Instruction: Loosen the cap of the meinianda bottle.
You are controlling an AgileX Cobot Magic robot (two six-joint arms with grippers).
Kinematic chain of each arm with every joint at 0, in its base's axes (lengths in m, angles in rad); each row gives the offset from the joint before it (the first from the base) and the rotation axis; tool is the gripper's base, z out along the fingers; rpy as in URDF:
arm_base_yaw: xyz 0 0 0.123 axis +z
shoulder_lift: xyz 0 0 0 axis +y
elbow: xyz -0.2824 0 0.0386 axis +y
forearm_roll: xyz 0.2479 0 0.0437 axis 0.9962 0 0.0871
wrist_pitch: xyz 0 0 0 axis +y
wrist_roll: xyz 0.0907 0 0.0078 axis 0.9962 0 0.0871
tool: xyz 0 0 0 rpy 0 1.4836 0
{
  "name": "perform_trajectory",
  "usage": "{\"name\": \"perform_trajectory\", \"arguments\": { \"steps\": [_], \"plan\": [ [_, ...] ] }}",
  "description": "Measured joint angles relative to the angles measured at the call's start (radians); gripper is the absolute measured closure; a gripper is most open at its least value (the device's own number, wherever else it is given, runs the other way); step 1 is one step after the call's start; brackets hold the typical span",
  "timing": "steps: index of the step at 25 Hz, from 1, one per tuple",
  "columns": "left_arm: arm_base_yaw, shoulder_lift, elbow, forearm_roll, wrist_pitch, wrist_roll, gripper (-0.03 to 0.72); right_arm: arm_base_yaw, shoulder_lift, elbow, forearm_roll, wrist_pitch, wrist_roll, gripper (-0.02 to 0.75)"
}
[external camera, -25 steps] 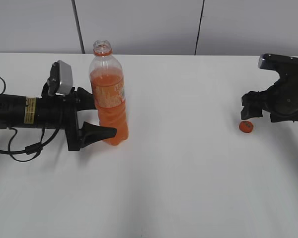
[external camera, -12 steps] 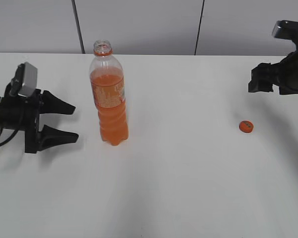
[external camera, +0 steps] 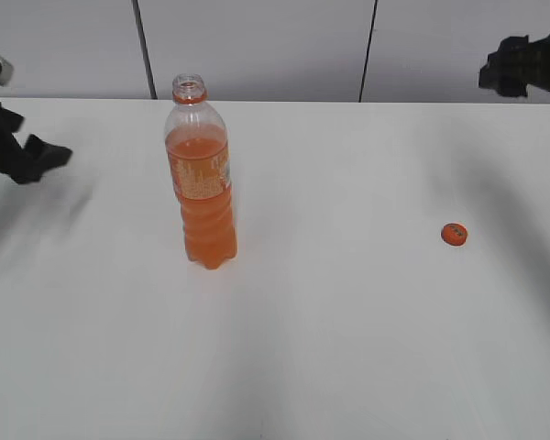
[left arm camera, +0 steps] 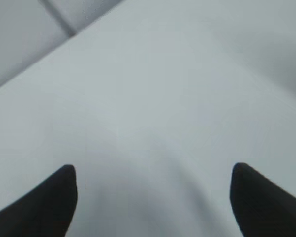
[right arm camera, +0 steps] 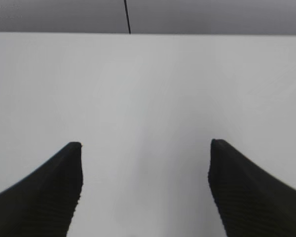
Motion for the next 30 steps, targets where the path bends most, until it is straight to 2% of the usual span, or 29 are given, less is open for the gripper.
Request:
{"name": "perform_trajectory", "arguments": {
  "steps": [6,8,10,13,14,16,18,23,26,30],
  "plan": [
    [-0.001,-0.046,-0.098,-0.298,0.561,-0.004,0.118,0.000,-0.021,-0.074,-0.040,0.003,-0.001,0.143],
    [-0.001,-0.046,-0.147,-0.411,0.733,0.054,0.122,0.000,-0.022,-0.115,-0.060,0.074,0.002,0.143],
    [-0.001,-0.047,-0.204,-0.595,0.891,0.234,0.131,0.000,-0.023,-0.172,-0.096,0.165,0.021,0.143],
    [0.000,-0.048,-0.337,-0.999,1.099,0.643,0.152,0.000,-0.023,-0.267,-0.147,0.322,0.048,0.144],
    [0.000,-0.048,-0.379,-1.101,1.159,0.733,0.159,0.000,-0.023,-0.304,-0.154,0.381,0.052,0.144],
    [-0.001,-0.048,-0.488,-1.282,1.294,0.864,0.167,0.000,-0.023,-0.374,-0.160,0.496,0.061,0.146],
    [-0.001,-0.048,-0.588,-1.376,1.395,0.909,0.170,0.000,-0.023,-0.454,-0.165,0.629,0.063,0.146],
    [-0.001,-0.051,-0.804,-1.405,1.624,0.934,0.174,0.000,-0.025,-0.614,-0.173,0.916,0.067,0.146],
    [-0.002,-0.084,-0.843,-1.382,1.653,0.935,0.182,0.000,-0.026,-0.681,-0.191,1.038,0.068,0.146],
    [-0.029,-0.148,-0.847,-1.337,1.665,0.937,0.186,0.000,-0.050,-0.697,-0.204,1.066,0.068,0.146]
  ]
}}
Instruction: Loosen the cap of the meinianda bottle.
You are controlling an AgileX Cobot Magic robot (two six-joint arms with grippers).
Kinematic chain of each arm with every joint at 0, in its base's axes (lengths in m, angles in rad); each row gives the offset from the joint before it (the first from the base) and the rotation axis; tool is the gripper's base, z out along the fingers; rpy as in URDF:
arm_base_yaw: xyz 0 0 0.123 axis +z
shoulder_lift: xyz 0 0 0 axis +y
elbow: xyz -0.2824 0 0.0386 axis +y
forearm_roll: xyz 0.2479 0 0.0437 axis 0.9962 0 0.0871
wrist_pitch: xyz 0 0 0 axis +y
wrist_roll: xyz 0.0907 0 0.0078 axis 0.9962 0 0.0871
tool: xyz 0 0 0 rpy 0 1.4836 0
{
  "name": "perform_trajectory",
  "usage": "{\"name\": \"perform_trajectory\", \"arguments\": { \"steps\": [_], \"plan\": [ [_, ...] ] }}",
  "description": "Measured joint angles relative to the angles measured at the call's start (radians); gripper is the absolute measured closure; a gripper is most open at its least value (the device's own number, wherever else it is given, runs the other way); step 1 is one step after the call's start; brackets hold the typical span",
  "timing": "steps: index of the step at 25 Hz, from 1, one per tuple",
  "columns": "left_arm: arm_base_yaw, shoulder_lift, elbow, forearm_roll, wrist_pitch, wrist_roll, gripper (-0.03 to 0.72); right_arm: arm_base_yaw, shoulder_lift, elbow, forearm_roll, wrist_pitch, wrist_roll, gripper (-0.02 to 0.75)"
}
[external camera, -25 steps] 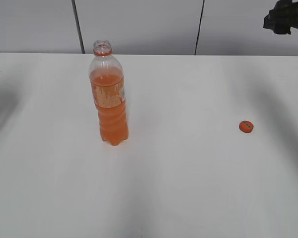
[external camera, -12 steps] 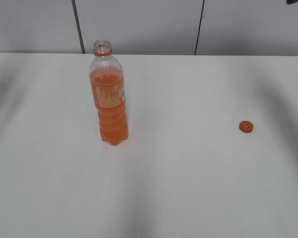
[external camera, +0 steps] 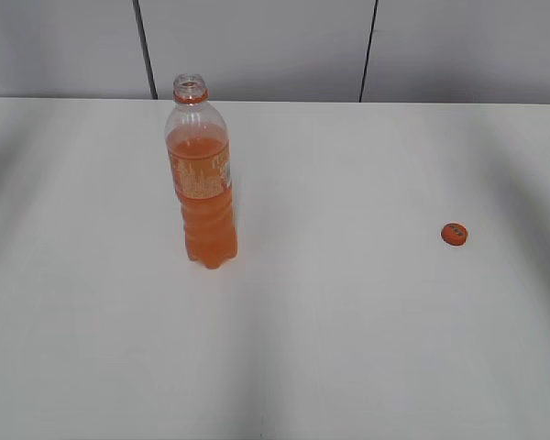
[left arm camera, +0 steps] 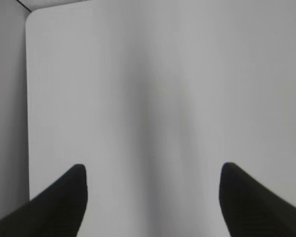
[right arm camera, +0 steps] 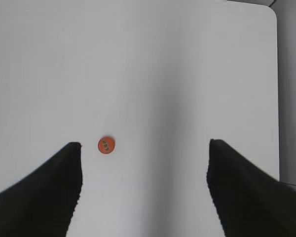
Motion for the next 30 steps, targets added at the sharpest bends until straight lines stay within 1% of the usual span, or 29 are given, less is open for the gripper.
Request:
{"name": "perform_trajectory", "arguments": {
  "steps": [3,5,10,11,12,13,17,22,26,30],
  "plan": [
    [-0.043,-0.040,0.020,0.008,0.000,0.001,0.186,0.000,-0.044,0.017,0.003,0.001,0.000,0.146],
    [-0.082,-0.071,0.065,0.008,-0.001,0.001,0.186,0.000,-0.086,0.062,0.005,0.001,0.000,0.146],
    [-0.198,-0.195,0.283,0.006,-0.002,-0.038,0.187,0.000,-0.233,0.265,0.005,0.001,0.000,0.148],
    [-0.198,-0.195,0.283,0.006,-0.002,-0.038,0.187,0.000,-0.263,0.319,0.005,0.000,0.000,0.148],
    [-0.231,-0.257,0.381,0.001,-0.025,-0.057,0.187,0.000,-0.300,0.376,0.005,-0.002,0.000,0.149],
    [-0.243,-0.294,0.434,-0.003,-0.040,-0.067,0.187,0.000,-0.339,0.431,0.005,-0.011,0.000,0.149],
    [-0.251,-0.431,0.644,-0.039,-0.105,-0.081,0.187,0.000,-0.484,0.634,0.013,-0.052,0.000,0.149],
    [-0.251,-0.609,0.908,-0.039,-0.185,-0.089,0.188,0.000,-0.661,0.902,0.013,-0.122,0.000,0.150],
    [-0.251,-0.767,1.065,-0.039,-0.202,-0.099,0.188,0.000,-0.823,1.069,0.016,-0.162,0.000,0.150],
    [-0.251,-0.958,1.169,-0.039,-0.192,-0.119,0.188,0.000,-0.939,1.176,0.016,-0.168,0.001,0.150]
  ]
}}
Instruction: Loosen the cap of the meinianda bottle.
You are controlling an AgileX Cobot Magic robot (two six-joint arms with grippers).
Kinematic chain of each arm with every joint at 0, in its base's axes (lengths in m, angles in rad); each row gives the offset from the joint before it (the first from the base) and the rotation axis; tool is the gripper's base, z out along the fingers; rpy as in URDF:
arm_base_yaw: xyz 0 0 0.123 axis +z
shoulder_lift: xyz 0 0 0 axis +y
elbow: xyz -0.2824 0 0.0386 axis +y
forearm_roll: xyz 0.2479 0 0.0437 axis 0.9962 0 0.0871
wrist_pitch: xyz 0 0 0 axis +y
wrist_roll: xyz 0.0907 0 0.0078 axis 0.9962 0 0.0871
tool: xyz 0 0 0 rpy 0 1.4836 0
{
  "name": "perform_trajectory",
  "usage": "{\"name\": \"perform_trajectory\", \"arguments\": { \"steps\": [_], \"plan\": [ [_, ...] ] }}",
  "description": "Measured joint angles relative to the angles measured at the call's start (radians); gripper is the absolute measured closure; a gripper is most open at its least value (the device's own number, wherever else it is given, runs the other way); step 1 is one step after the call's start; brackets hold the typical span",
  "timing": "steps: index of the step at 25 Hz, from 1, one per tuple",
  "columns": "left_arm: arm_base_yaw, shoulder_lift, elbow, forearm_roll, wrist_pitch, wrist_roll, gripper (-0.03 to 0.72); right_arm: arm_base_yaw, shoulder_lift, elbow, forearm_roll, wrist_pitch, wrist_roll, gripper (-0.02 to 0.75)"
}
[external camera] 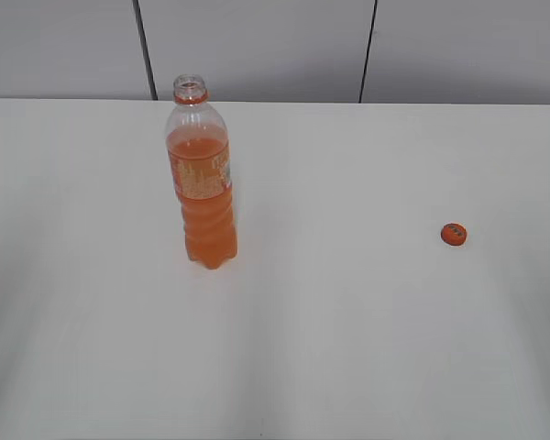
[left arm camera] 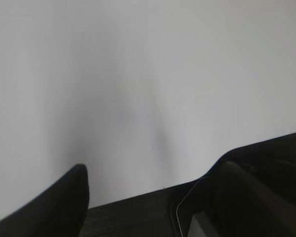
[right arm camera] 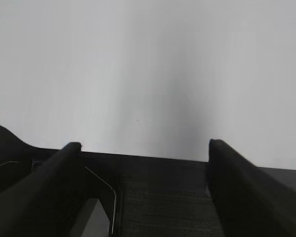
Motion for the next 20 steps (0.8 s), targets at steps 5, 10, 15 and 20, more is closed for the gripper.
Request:
{"name": "perform_trajectory", "arguments": {
  "steps": [5,10,15,20],
  "plan": [
    [0.000,-0.191,0.059,0.000,0.009,-0.068,0.188,0.000,-0.132,0.068,0.023,0.002,0.002,0.150],
    [0.000,-0.345,0.059,0.000,0.007,-0.076,0.188,0.000,-0.241,0.081,0.044,0.034,0.003,0.150],
    [0.000,-0.489,0.059,0.006,0.008,-0.078,0.188,0.000,-0.343,0.094,0.023,0.037,0.003,0.150],
    [0.000,-0.627,0.059,0.018,0.008,-0.078,0.188,0.000,-0.430,0.107,0.023,0.023,0.003,0.150]
  ]
}}
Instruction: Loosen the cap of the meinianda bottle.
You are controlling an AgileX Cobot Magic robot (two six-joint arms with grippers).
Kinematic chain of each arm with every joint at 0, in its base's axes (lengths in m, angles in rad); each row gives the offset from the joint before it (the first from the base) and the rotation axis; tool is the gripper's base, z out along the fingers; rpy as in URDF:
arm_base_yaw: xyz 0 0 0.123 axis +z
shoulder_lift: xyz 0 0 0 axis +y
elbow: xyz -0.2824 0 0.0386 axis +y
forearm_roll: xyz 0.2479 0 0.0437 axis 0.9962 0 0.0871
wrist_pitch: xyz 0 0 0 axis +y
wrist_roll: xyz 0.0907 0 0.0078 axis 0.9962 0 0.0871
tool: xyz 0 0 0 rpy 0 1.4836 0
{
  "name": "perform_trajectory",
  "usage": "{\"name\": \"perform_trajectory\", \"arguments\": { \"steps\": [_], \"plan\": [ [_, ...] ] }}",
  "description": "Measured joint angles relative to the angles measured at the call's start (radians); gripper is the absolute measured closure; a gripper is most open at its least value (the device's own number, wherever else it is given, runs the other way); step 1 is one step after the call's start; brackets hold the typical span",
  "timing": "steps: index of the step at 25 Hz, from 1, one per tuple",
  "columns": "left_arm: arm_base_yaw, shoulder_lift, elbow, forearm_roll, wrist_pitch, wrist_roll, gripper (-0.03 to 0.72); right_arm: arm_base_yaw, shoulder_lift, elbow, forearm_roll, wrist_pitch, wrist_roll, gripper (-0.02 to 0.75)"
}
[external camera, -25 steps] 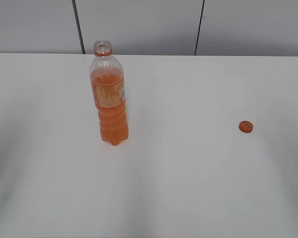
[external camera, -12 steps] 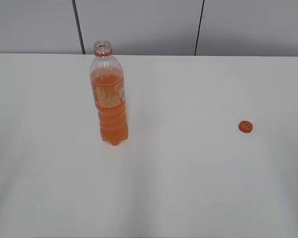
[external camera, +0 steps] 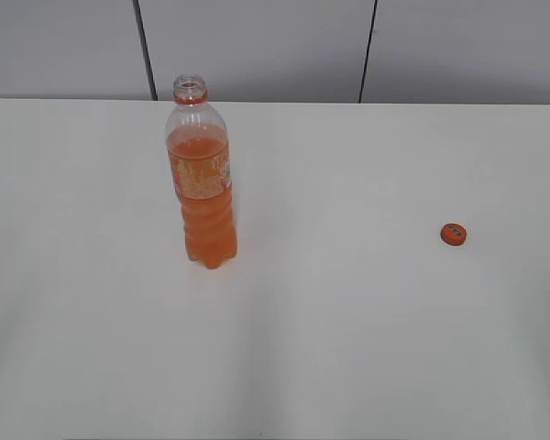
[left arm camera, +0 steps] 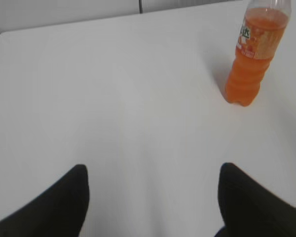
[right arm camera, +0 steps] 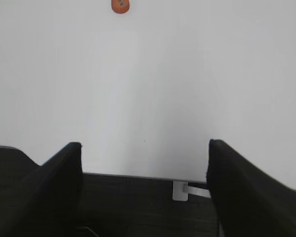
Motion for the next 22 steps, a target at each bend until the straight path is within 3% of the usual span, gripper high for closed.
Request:
{"name": "perform_trajectory", "arguments": {
  "steps": [10,22],
  "plan": [
    [0.000,-0.109,0.001,0.038,0.002,0.000,0.188,0.000,-0.205,0.022,0.000,-0.042,-0.001,0.151],
    [0.000,-0.110,0.001,0.040,0.001,0.000,0.188,0.000,-0.217,0.022,0.000,-0.043,-0.005,0.150]
  ]
}}
